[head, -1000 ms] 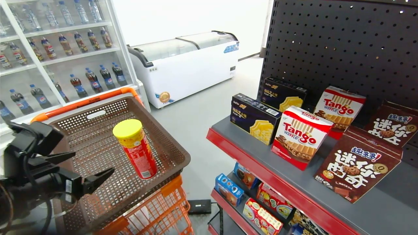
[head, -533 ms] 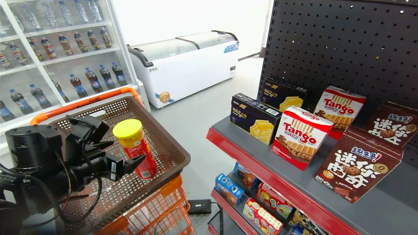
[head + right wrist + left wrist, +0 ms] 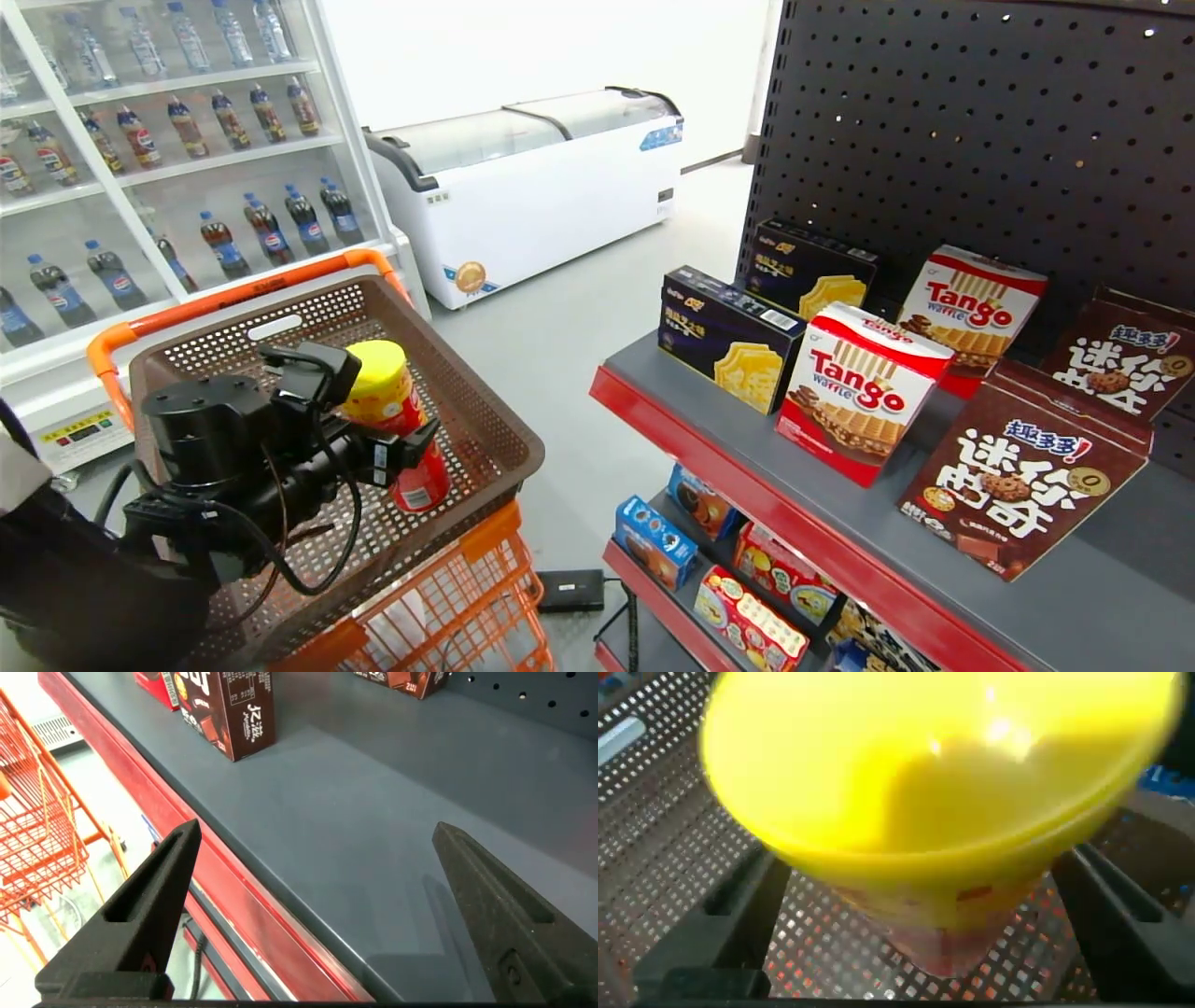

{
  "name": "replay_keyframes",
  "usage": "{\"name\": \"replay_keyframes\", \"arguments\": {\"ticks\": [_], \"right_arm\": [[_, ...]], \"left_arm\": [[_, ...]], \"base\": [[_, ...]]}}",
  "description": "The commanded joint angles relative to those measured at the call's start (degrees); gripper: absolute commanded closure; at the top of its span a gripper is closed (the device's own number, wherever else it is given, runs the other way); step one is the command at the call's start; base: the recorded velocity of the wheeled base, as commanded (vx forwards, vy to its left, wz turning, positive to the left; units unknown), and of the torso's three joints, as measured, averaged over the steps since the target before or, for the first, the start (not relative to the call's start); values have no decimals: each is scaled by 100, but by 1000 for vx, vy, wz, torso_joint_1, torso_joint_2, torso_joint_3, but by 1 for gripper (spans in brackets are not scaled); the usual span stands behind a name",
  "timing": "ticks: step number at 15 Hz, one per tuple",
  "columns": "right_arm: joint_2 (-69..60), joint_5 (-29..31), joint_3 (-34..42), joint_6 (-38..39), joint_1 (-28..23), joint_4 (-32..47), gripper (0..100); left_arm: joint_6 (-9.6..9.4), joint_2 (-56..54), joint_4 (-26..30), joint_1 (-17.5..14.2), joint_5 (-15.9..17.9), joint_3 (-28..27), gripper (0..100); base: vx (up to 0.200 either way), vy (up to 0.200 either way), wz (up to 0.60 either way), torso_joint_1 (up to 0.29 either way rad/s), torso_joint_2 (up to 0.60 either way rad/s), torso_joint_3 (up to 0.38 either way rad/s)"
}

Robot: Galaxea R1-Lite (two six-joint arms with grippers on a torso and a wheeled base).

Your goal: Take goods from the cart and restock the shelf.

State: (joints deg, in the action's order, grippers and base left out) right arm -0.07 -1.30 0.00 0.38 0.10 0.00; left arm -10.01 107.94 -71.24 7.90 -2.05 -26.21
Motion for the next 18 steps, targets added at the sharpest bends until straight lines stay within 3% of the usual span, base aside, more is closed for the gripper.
{"name": "replay_keyframes", "arguments": {"ticks": [1, 6, 7, 13, 17, 18], "right_arm": [[7, -1, 0, 6, -1, 0, 0], [7, -1, 0, -3, -1, 0, 0], [7, -1, 0, 6, -1, 0, 0], [7, -1, 0, -3, -1, 0, 0], [7, -1, 0, -3, -1, 0, 0], [7, -1, 0, 6, -1, 0, 0]], "left_arm": [[-1, 465, -136, 1, -15, -16, 0], [16, 720, -373, 10, -208, -95, 0], [52, 729, -399, 1, -208, -112, 100], [96, 632, 102, 124, -270, -244, 100], [122, -150, 1578, 379, -15, -1026, 100], [227, -449, 1877, 423, 345, -1176, 100]], "base": [[0, 0, 0, 0, 0, 0], [0, 0, 0, 0, 0, 0], [0, 0, 0, 0, 0, 0], [0, 0, 0, 0, 0, 0], [0, 0, 0, 0, 0, 0], [0, 0, 0, 0, 0, 0]]}}
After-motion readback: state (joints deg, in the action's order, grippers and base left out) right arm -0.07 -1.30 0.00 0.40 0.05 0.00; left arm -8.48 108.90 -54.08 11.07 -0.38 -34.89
